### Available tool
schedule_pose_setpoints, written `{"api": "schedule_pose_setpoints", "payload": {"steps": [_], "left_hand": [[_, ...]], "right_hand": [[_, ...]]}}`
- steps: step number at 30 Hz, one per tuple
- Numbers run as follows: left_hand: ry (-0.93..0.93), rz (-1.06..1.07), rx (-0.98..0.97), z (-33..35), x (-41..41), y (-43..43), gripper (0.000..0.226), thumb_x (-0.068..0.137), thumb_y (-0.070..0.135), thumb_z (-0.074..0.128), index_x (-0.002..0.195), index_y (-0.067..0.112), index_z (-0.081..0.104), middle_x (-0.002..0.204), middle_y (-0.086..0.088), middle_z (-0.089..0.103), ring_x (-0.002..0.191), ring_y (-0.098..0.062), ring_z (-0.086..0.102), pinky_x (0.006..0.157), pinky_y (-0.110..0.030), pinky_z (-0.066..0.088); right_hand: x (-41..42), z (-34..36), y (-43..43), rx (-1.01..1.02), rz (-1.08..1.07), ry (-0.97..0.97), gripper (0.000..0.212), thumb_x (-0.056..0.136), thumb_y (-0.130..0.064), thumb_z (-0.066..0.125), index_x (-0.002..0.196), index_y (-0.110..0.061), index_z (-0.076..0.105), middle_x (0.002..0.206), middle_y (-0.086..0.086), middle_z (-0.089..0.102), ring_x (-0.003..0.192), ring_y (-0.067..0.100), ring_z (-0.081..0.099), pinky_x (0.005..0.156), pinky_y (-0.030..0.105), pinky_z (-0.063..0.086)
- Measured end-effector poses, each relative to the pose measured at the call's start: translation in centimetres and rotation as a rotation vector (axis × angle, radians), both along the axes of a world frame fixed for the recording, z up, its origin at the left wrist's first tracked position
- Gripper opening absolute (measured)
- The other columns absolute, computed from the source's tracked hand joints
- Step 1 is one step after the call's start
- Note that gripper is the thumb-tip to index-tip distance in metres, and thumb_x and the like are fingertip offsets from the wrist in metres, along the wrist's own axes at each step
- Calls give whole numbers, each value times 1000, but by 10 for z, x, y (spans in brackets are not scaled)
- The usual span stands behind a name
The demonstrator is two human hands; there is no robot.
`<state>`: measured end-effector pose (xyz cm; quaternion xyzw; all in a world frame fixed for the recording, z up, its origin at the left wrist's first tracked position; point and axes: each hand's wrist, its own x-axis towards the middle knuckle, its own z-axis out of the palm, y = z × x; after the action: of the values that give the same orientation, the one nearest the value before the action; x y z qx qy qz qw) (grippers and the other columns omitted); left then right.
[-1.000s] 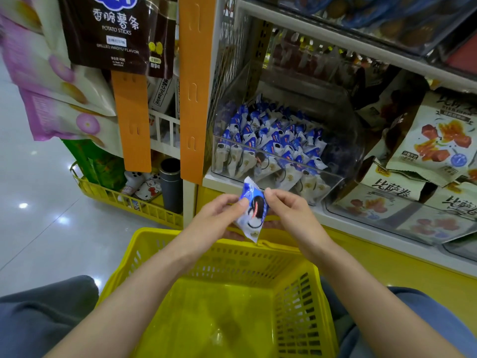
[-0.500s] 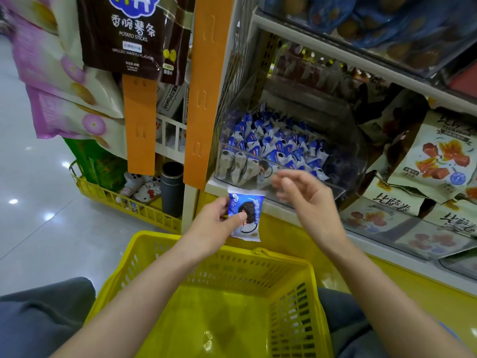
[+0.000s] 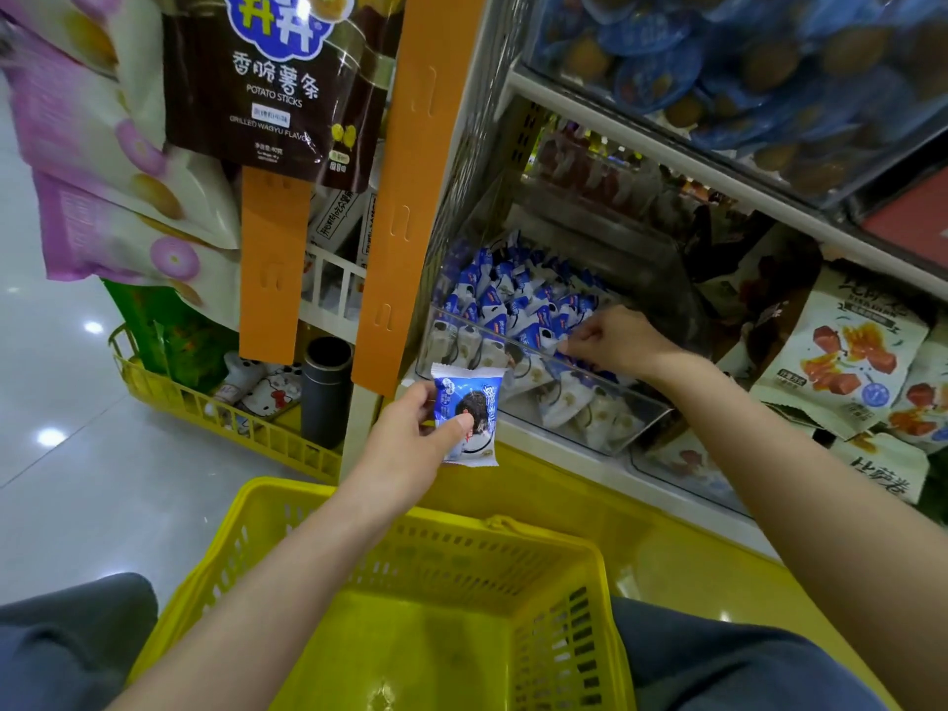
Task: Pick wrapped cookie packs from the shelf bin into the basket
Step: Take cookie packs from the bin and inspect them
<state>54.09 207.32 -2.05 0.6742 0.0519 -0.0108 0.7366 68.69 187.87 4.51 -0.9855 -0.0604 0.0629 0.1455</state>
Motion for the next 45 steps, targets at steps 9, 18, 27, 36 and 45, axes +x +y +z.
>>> {"api": "schedule_pose_setpoints", "payload": {"steps": [9, 18, 27, 36, 45], "left_hand": [[62, 3, -79, 3, 0, 1, 29, 92, 15, 53, 121, 15, 46, 111, -6, 61, 81, -10, 63, 55, -21, 56], [133, 23, -124, -3, -3, 1, 23, 94, 18, 52, 116, 14, 48, 103, -5, 63, 76, -12, 63, 47, -20, 53], [232, -63, -462, 6, -6, 5, 42, 88, 50, 40, 106, 18, 61, 92, -2, 74, 87, -18, 70, 77, -37, 56], [130, -103, -296, 13, -13, 4, 41, 83, 32, 62, 121, 18, 55, 107, -3, 71, 104, -20, 64, 103, -46, 41], [46, -63, -212, 14, -12, 0, 38, 84, 38, 61, 118, 24, 55, 109, 4, 68, 105, -13, 62, 101, -41, 43]], "right_hand": [[-7, 5, -2, 135, -96, -46, 16, 84, -17, 66, 69, -21, 61, 81, -4, 61, 72, 9, 56, 77, 29, 50], [-39, 44, 1, 530, -103, -337, 5, 92, -15, 54, 93, -13, 58, 82, 2, 60, 66, 7, 61, 55, 12, 52], [-114, 11, 51, 865, 160, 307, 10, 92, -8, 51, 83, -9, 54, 69, 0, 66, 59, 7, 61, 57, 15, 52], [-114, -4, 50, 680, 75, 108, 28, 92, -21, 54, 119, -17, 55, 107, -3, 62, 90, 4, 60, 71, 13, 52], [-119, -3, 40, 764, 98, 312, 12, 86, -21, 63, 98, -21, 66, 83, -11, 71, 75, -2, 64, 61, 12, 50]]}}
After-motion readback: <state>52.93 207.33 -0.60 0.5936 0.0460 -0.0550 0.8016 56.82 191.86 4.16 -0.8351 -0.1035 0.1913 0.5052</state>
